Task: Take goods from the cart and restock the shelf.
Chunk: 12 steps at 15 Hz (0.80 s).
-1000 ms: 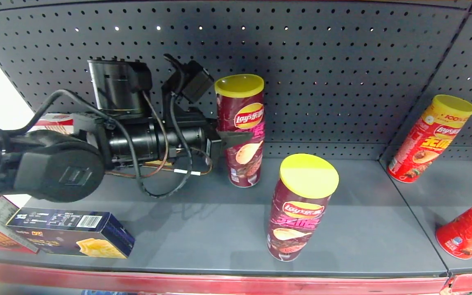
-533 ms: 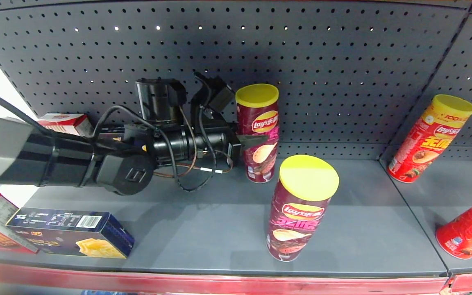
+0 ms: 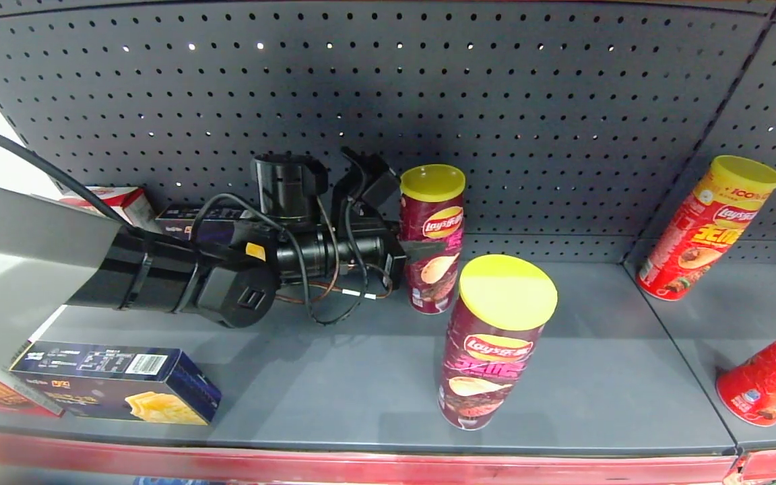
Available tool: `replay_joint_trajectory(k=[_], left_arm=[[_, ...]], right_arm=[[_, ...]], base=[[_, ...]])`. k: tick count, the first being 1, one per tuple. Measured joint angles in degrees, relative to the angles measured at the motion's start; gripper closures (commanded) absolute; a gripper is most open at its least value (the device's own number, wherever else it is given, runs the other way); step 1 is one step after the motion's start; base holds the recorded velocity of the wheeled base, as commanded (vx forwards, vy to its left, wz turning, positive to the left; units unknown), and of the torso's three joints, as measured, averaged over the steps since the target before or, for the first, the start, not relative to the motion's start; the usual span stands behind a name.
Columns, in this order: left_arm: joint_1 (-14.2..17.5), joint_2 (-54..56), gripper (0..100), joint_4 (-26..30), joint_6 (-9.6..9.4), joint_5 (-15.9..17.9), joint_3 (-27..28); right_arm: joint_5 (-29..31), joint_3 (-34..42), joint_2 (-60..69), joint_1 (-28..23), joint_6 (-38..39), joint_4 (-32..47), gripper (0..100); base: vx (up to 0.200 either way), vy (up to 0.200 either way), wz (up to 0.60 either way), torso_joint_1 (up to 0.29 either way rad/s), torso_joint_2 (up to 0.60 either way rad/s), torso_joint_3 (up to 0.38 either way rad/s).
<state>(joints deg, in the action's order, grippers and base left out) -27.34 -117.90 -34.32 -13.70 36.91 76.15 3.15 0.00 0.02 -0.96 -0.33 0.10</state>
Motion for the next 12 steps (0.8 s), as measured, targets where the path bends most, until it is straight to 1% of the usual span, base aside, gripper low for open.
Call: replay_joint_trajectory(k=[1, 5, 7, 8, 9, 10, 12], left_arm=[[0.0, -0.2, 0, -0.1, -0.09, 0.1, 0.0], [0.1, -0.4, 0, 0.7, -0.11, -0.7, -0.4], [0.2, 0.3, 0, 0.9, -0.11, -2.2, -1.8], [0.3, 1.2, 0, 1.0, -0.22, -3.5, -2.9], [0.3, 2.1, 0, 1.0, -0.79, -5.6, -4.5], [0.3, 3.1, 0, 1.0, -1.78, -7.9, -6.1], [0.0, 4.4, 0, 1.0, -4.33, -15.5, -9.0]], right_arm=[[0.0, 0.0, 0.0, 0.0, 0.0, 0.0, 0], [0.0, 0.0, 0.0, 0.0, 0.0, 0.0, 0], [0.0, 0.0, 0.0, 0.0, 0.0, 0.0, 0], [0.0, 0.0, 0.0, 0.0, 0.0, 0.0, 0], [0.0, 0.0, 0.0, 0.0, 0.0, 0.0, 0], [0.0, 0.0, 0.0, 0.0, 0.0, 0.0, 0], [0.0, 0.0, 0.0, 0.0, 0.0, 0.0, 0]], base=[[0.0, 0.0, 0.0, 0.0, 0.0, 0.0], [0.0, 0.0, 0.0, 0.0, 0.0, 0.0], [0.0, 0.0, 0.0, 0.0, 0.0, 0.0], [0.0, 0.0, 0.0, 0.0, 0.0, 0.0], [0.0, 0.0, 0.0, 0.0, 0.0, 0.0], [0.0, 0.0, 0.0, 0.0, 0.0, 0.0], [0.0, 0.0, 0.0, 0.0, 0.0, 0.0]])
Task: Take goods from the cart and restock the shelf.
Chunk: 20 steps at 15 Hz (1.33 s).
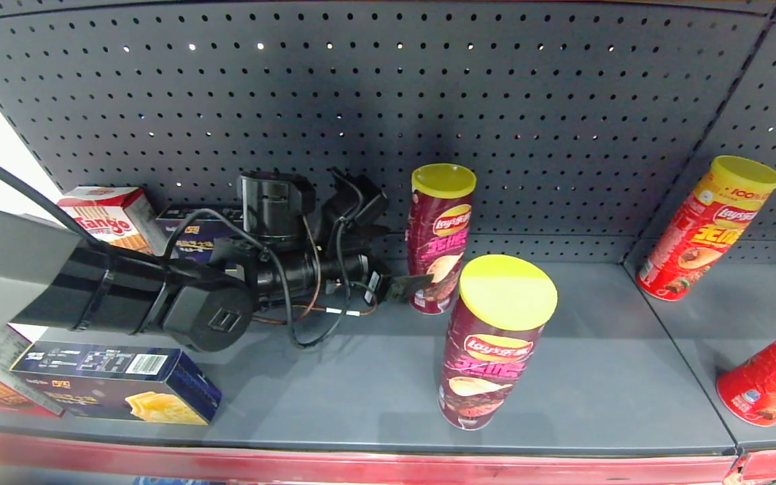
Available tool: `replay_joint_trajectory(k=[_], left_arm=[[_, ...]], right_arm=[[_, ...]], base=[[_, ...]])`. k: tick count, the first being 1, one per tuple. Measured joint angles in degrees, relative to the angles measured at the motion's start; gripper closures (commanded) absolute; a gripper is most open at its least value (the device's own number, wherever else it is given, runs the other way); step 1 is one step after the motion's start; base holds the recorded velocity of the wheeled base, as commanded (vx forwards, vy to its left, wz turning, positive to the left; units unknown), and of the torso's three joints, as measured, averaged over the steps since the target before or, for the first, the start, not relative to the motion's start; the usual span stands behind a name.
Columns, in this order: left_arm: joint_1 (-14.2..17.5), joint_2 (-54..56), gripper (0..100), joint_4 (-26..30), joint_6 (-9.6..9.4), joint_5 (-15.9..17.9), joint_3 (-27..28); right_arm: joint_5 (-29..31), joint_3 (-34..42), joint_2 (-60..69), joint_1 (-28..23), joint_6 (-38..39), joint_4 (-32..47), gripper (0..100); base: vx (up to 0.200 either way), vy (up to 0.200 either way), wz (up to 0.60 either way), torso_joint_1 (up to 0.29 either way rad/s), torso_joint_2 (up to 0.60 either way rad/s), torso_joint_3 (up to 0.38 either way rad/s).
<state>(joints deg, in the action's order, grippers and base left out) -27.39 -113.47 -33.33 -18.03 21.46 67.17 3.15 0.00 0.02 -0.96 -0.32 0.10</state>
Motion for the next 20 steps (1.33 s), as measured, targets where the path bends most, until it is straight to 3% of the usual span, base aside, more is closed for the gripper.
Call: replay_joint_trajectory(k=[5, 10, 14, 16, 20], left_arm=[[-0.4, 1.0, 0, -0.1, -0.3, -6.1, 0.6], [-0.1, 0.5, 0, -0.1, 0.09, -7.5, 1.7], [0.0, 1.1, 0, -0.9, 0.09, -9.2, -0.7], [-0.3, 3.1, 0, -1.2, -0.37, -12.5, -3.7], [-2.0, 6.7, 0, -5.3, -3.12, -24.5, -9.6]], right_arm=[[0.0, 0.0, 0.0, 0.0, 0.0, 0.0, 0], [0.0, 0.0, 0.0, 0.0, 0.0, 0.0, 0], [0.0, 0.0, 0.0, 0.0, 0.0, 0.0, 0], [0.0, 0.0, 0.0, 0.0, 0.0, 0.0, 0], [0.0, 0.0, 0.0, 0.0, 0.0, 0.0, 0]], base=[[0.0, 0.0, 0.0, 0.0, 0.0, 0.0], [0.0, 0.0, 0.0, 0.0, 0.0, 0.0], [0.0, 0.0, 0.0, 0.0, 0.0, 0.0], [0.0, 0.0, 0.0, 0.0, 0.0, 0.0], [0.0, 0.0, 0.0, 0.0, 0.0, 0.0]])
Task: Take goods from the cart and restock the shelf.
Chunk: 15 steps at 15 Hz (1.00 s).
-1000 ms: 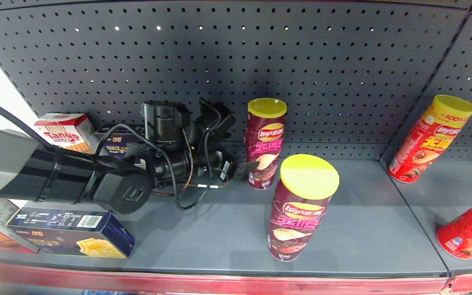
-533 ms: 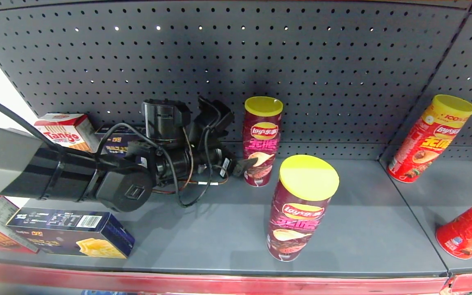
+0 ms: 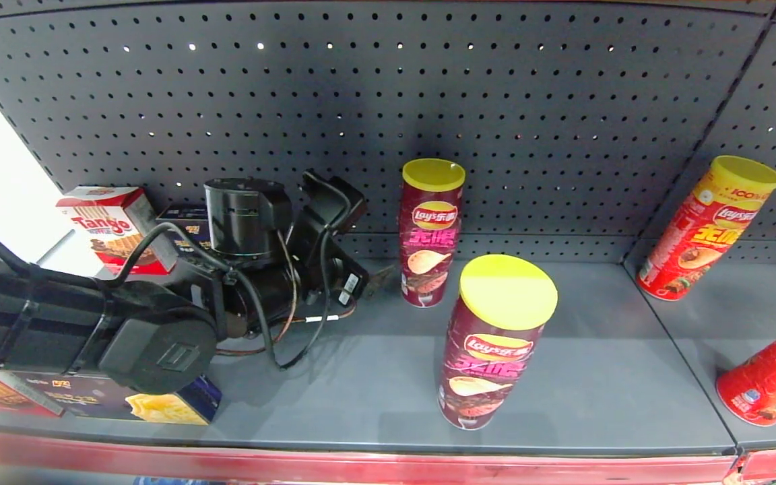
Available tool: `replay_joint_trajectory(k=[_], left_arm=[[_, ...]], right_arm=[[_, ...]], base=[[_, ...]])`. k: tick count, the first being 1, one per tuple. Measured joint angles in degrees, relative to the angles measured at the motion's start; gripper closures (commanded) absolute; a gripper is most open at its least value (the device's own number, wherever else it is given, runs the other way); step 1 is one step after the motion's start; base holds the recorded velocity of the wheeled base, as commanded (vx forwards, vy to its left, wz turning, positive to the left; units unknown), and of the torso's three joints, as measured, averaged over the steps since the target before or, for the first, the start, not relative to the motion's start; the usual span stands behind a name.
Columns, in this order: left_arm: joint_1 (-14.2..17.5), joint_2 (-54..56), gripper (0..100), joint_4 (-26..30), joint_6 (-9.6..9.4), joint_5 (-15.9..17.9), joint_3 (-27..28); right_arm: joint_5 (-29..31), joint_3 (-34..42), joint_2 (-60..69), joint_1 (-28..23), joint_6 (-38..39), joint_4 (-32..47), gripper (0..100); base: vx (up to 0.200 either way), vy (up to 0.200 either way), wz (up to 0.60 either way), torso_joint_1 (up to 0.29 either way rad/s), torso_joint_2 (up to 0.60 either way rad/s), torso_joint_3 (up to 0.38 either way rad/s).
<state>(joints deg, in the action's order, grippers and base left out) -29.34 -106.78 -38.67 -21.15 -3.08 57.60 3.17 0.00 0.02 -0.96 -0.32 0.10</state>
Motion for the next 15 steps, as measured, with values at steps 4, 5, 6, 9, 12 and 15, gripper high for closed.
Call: replay_joint_trajectory(k=[4, 5, 6, 9, 12, 15], left_arm=[[-0.3, -1.2, 0, -1.3, 0.11, -2.7, 0.7], [-0.1, -1.9, 0, -1.4, 0.11, -2.7, 1.4], [0.0, -2.7, 0, -1.3, 0.13, -2.7, 2.2], [0.8, -5.2, 0, -1.3, 0.13, -2.7, 5.4], [0.6, -6.9, 0, -1.1, 0.16, -2.7, 7.2], [0.4, -8.0, 0, -1.0, 0.3, -2.7, 8.0]], right_arm=[[0.0, 0.0, 0.0, 0.0, 0.0, 0.0, 0], [0.0, 0.0, 0.0, 0.0, 0.0, 0.0, 0], [0.0, 0.0, 0.0, 0.0, 0.0, 0.0, 0], [0.0, 0.0, 0.0, 0.0, 0.0, 0.0, 0], [0.0, 0.0, 0.0, 0.0, 0.0, 0.0, 0], [0.0, 0.0, 0.0, 0.0, 0.0, 0.0, 0]], base=[[0.0, 0.0, 0.0, 0.0, 0.0, 0.0], [0.0, 0.0, 0.0, 0.0, 0.0, 0.0], [0.0, 0.0, 0.0, 0.0, 0.0, 0.0], [0.0, 0.0, 0.0, 0.0, 0.0, 0.0], [0.0, 0.0, 0.0, 0.0, 0.0, 0.0], [0.0, 0.0, 0.0, 0.0, 0.0, 0.0]])
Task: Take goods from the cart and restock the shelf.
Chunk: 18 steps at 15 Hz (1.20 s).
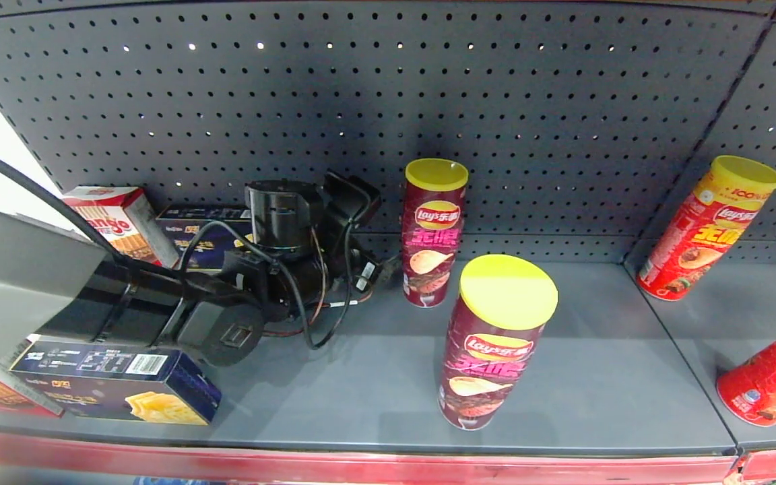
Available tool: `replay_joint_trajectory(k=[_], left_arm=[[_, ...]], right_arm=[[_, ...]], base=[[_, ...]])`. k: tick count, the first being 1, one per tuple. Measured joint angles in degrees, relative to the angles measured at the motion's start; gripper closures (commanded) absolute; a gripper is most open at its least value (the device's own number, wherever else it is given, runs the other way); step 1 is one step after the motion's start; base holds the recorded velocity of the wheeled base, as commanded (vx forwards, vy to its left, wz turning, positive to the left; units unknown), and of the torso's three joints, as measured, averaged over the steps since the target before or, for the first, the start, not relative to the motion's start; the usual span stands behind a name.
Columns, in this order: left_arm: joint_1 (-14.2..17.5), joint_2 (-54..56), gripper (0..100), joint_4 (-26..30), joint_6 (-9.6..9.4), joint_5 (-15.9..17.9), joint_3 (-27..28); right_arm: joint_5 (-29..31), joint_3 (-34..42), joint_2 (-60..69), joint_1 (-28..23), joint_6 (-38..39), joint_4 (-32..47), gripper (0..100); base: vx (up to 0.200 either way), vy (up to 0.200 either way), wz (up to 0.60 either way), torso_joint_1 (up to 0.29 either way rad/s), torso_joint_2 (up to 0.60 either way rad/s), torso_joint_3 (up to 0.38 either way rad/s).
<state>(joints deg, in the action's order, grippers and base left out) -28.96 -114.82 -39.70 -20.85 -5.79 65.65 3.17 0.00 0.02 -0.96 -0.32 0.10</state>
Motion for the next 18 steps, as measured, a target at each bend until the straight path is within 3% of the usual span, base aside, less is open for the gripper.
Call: replay_joint_trajectory(k=[11, 15, 18], left_arm=[[-1.6, -2.8, 0, -0.1, 0.18, -0.1, 2.3], [-1.8, -2.1, 0, -1.2, 2.45, -2.0, 1.4], [0.0, 1.7, 0, -1.3, 2.73, -2.4, -1.2]], right_arm=[[0.0, 0.0, 0.0, 0.0, 0.0, 0.0, 0], [0.0, 0.0, 0.0, 0.0, 0.0, 0.0, 0], [0.0, 0.0, 0.0, 0.0, 0.0, 0.0, 0]], base=[[0.0, 0.0, 0.0, 0.0, 0.0, 0.0], [0.0, 0.0, 0.0, 0.0, 0.0, 0.0], [0.0, 0.0, 0.0, 0.0, 0.0, 0.0]])
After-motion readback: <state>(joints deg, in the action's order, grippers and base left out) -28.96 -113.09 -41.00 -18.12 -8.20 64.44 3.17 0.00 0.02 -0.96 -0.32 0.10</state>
